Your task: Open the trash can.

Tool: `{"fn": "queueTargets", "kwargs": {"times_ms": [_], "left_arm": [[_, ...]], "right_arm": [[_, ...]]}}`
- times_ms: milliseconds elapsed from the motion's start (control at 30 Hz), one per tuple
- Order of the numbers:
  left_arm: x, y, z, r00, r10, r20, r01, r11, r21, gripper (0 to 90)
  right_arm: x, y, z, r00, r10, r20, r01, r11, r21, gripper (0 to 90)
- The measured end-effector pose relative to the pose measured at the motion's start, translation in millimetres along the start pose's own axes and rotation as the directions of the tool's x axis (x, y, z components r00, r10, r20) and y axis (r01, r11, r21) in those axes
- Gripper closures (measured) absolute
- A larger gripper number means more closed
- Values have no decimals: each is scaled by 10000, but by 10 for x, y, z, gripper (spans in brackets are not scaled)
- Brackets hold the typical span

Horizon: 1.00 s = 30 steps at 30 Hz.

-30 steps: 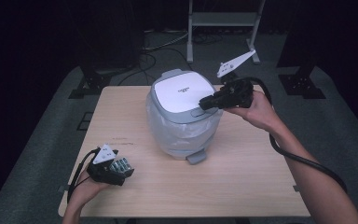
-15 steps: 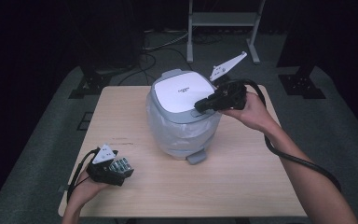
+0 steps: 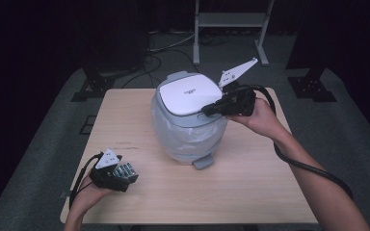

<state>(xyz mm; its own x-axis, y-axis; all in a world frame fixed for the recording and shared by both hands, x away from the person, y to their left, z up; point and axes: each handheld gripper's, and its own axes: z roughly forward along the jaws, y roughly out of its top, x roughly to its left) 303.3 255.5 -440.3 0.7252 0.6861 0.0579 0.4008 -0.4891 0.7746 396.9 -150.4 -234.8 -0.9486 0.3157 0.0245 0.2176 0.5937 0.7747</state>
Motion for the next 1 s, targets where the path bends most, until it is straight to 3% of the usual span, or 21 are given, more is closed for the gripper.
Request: {"fn": "queueTargets", "kwargs": {"times_ms": [167,267,600,833,1000], "left_arm": [[2,2,-1,10000,-1,9,0,10000,31,28],[7,6,4,10000,-26,41,26,10000,22,29],[-3,49,37,9998,162,121,-163,9998,94,29],[9,42,51,9998,200,84,-201,9997,138,30],[2,45,49,9997,193,120,-195,9998,95,32]], "right_arm": [[-5,-25,-7,9999,103,-137,-103,9999,-19,894],[-15,-42,-40,9996,220,-147,-222,9997,-127,803],[-3,-180,-277,9982,563,-222,-572,9976,-402,676],[-5,-411,-414,9968,802,-62,-804,9961,-352,524],[3,-598,-477,9953,945,218,-937,9949,-363,469]]}}
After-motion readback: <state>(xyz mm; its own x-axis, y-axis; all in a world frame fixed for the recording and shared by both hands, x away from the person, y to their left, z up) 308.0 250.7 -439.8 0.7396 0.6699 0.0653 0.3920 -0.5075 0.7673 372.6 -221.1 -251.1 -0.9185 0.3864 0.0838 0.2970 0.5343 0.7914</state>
